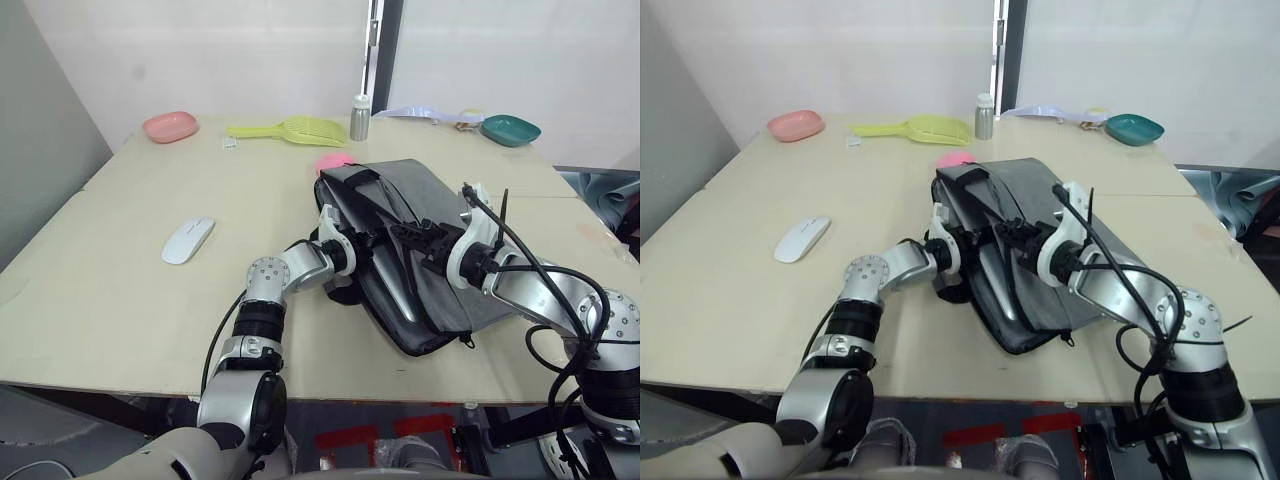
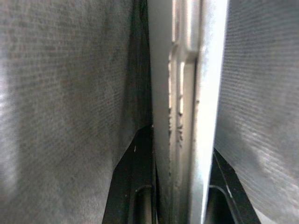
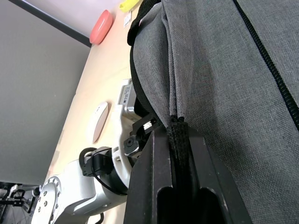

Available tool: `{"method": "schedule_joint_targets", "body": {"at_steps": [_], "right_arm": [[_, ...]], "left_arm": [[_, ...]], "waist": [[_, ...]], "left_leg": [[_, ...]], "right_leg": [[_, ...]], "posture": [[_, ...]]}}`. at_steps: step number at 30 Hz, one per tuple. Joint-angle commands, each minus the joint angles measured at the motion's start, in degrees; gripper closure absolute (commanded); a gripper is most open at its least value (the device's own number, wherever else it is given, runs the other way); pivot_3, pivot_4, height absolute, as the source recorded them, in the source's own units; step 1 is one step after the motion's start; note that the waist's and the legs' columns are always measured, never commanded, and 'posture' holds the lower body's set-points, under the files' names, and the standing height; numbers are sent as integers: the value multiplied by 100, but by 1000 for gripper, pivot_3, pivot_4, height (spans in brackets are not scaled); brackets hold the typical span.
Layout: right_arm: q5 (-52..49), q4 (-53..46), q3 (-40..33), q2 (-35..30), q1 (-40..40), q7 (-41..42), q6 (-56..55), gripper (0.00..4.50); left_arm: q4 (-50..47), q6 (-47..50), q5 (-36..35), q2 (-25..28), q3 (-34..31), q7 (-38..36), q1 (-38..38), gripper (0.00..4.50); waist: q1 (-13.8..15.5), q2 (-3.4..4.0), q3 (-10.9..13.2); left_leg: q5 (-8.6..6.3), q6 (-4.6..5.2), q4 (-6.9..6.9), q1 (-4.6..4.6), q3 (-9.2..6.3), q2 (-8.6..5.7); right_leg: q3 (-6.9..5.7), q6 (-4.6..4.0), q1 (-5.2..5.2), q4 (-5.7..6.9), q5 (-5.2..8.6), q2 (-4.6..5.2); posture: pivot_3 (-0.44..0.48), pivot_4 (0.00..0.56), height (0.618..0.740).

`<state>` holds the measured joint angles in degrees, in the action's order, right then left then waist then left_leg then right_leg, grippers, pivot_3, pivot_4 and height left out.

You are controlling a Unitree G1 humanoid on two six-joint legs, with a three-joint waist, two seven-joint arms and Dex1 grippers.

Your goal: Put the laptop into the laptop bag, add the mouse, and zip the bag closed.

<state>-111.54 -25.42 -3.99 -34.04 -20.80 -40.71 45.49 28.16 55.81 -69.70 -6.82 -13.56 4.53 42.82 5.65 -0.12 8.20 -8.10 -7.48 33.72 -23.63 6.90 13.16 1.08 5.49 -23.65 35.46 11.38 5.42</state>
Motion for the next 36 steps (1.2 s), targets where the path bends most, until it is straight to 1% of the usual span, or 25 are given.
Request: {"method": "schedule_joint_targets", "body": {"at_steps": [1,4,6,9,10,13,14,15,21,28,31,32,34,36], "right_arm": [[-146,-320,19,8,-80,54,-232,4464],[-146,-324,13,-20,-57,67,-249,4464],[-146,-320,3,-44,-40,75,-247,4500],[-146,-281,-7,-86,-33,105,-239,4500],[-146,-263,-12,-105,-35,117,-235,4500],[-146,-217,-47,-167,-40,158,-229,4500],[-146,-195,-54,-184,-51,173,-228,4500],[-146,-173,-55,-204,-61,191,-226,4500],[-146,-109,-90,-339,-14,295,-220,4500],[-146,-18,-105,-472,-13,408,-220,4500],[-145,21,-101,-515,-15,447,-214,4500],[-143,31,-97,-532,-18,460,-211,4500],[-133,61,-100,-562,-28,488,-203,4500],[-118,85,-109,-585,-37,519,-199,4500]], "left_arm": [[-94,-105,150,-524,71,-167,393,4221],[-154,-46,189,-488,78,-188,358,4221],[-218,25,170,-449,68,-175,327,3180],[-306,110,194,-379,28,-176,313,2176],[-336,132,203,-347,6,-172,307,1765],[-449,239,146,-278,-63,-132,267,736],[-492,267,128,-269,-85,-117,258,304],[-533,287,111,-266,-107,-97,252,15],[-1021,685,-203,-159,-306,262,152,15],[-1556,1503,-691,333,-619,760,27,15],[-1684,1835,-937,538,-653,974,-13,15],[-1720,1935,-1005,655,-678,1015,-23,15],[-1815,2215,-1106,1060,-713,1068,-83,15],[-2015,2565,-1198,1560,-677,971,-224,15]], "waist": [[-1,0,0],[-1,0,0],[1,0,0],[7,0,0],[7,0,0],[7,0,0],[6,0,0],[5,0,0],[3,0,0],[-4,0,0],[3,0,0],[7,0,0],[6,0,0],[-7,0,0]], "left_leg": [[0,0,0,-1,-1,0],[0,0,2,-1,-1,0],[0,1,2,-1,-1,0],[0,1,2,-6,-2,0],[0,1,3,-6,-2,0],[-1,2,2,-8,-3,0],[-1,2,2,-8,-3,0],[-1,2,2,-8,-3,0],[-1,2,2,-8,-3,0],[-1,3,2,-10,-3,0],[-1,3,3,-10,-4,0],[-1,3,3,-11,-4,0],[-1,3,4,-10,-5,0],[-1,2,3,-10,-5,0]], "right_leg": [[-1,0,0,0,0,0],[-1,0,0,0,-1,0],[0,0,0,0,-1,0],[-1,0,-3,0,-2,0],[-1,0,-3,0,-1,0],[-3,0,-4,-2,-2,0],[-2,0,-4,-2,-2,1],[-2,0,-4,-2,-2,0],[-2,0,-4,-3,-2,1],[-3,-1,-6,-3,-1,0],[-4,-1,-7,-3,-1,0],[-4,-1,-6,-3,-1,0],[-4,-1,-7,-3,-1,1],[-5,-1,-8,-2,-1,0]], "posture": [[0,150,740],[0,150,740],[0,150,740],[0,150,740],[0,150,740],[0,150,740],[0,150,740],[0,150,740],[0,150,740],[0,150,740],[0,150,740],[0,150,740],[0,150,740],[0,150,740]]}}
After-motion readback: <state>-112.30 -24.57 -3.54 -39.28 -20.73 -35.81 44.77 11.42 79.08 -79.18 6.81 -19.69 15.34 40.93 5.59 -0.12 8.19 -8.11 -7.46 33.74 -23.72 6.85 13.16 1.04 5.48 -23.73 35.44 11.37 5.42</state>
